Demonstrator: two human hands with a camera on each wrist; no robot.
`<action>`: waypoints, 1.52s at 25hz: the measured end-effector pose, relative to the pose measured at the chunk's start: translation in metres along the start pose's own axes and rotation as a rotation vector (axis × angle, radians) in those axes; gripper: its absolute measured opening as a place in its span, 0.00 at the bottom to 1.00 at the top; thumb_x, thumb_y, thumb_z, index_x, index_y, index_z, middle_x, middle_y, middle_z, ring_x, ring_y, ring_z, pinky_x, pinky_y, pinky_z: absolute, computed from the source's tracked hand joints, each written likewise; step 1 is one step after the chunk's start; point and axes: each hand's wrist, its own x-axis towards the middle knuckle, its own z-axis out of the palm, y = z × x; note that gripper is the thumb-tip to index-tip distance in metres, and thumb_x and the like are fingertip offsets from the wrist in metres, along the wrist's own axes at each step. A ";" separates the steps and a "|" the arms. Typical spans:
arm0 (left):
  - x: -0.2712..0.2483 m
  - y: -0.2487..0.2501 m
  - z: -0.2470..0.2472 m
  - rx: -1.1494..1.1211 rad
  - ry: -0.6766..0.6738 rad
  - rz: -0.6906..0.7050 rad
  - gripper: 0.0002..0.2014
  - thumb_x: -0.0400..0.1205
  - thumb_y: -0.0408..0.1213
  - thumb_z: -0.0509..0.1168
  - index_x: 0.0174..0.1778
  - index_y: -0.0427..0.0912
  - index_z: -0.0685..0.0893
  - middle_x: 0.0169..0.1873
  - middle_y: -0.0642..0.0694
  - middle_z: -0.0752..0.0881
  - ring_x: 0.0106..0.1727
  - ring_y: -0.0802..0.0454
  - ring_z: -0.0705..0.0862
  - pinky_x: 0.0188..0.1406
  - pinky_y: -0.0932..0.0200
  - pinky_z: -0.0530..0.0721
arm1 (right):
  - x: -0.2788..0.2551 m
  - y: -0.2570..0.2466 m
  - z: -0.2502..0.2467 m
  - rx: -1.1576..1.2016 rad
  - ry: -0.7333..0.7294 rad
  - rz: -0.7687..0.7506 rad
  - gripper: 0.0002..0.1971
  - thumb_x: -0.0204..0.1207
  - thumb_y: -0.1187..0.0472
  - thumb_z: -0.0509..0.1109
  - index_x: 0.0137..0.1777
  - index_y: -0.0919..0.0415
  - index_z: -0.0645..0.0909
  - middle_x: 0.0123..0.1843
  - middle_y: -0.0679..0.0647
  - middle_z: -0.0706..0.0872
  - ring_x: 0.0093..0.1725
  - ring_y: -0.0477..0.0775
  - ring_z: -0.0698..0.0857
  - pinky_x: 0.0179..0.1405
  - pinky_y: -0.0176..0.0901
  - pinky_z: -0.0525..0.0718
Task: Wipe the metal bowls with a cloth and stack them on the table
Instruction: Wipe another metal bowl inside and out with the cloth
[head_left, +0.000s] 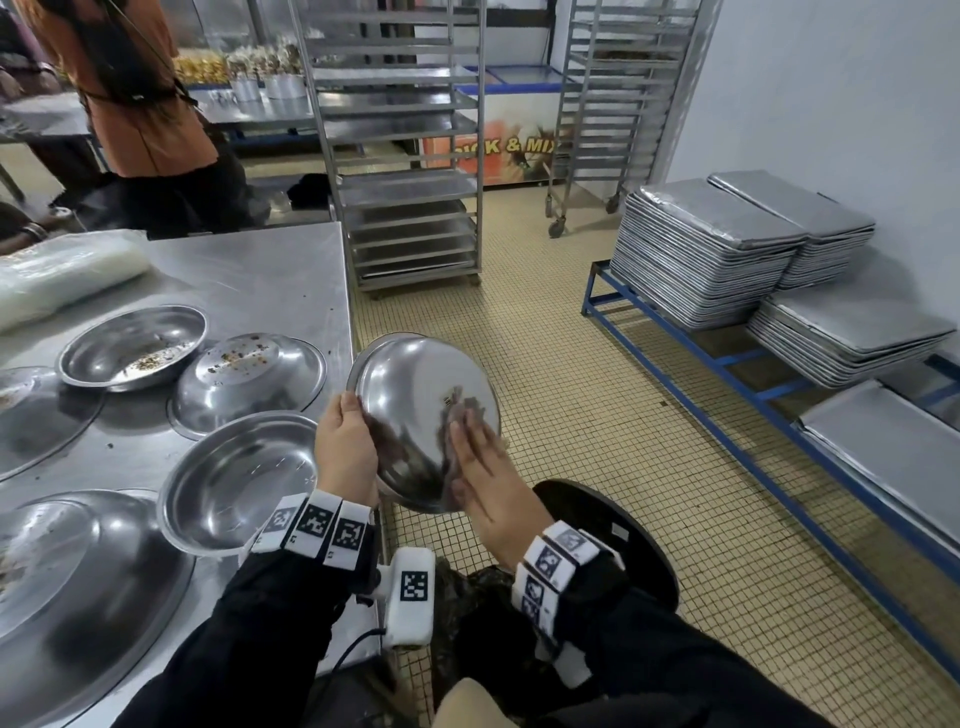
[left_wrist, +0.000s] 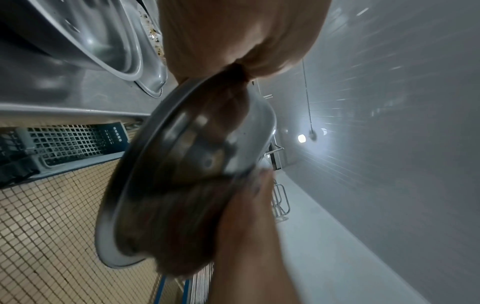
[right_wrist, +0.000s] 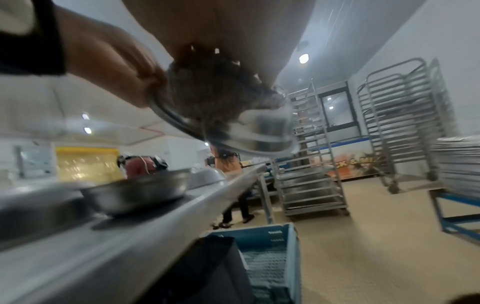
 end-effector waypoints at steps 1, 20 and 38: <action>-0.002 -0.001 0.001 0.026 -0.008 0.019 0.16 0.90 0.42 0.52 0.38 0.46 0.76 0.36 0.44 0.78 0.41 0.47 0.78 0.50 0.46 0.79 | 0.004 -0.012 0.002 0.017 0.035 -0.019 0.30 0.87 0.49 0.45 0.82 0.45 0.32 0.83 0.40 0.29 0.81 0.43 0.30 0.83 0.60 0.45; 0.018 0.033 0.004 0.079 -0.123 -0.073 0.17 0.90 0.49 0.49 0.40 0.48 0.77 0.46 0.39 0.84 0.53 0.41 0.83 0.61 0.43 0.81 | 0.025 -0.044 0.001 -0.041 0.298 0.137 0.31 0.83 0.41 0.39 0.83 0.49 0.38 0.85 0.45 0.36 0.82 0.43 0.34 0.80 0.46 0.34; 0.004 0.016 0.009 0.239 -0.381 0.212 0.14 0.88 0.47 0.58 0.41 0.50 0.84 0.38 0.41 0.88 0.41 0.46 0.85 0.45 0.50 0.84 | 0.053 -0.033 -0.037 -0.036 0.567 0.159 0.19 0.84 0.48 0.57 0.67 0.57 0.78 0.67 0.50 0.79 0.67 0.46 0.77 0.68 0.42 0.77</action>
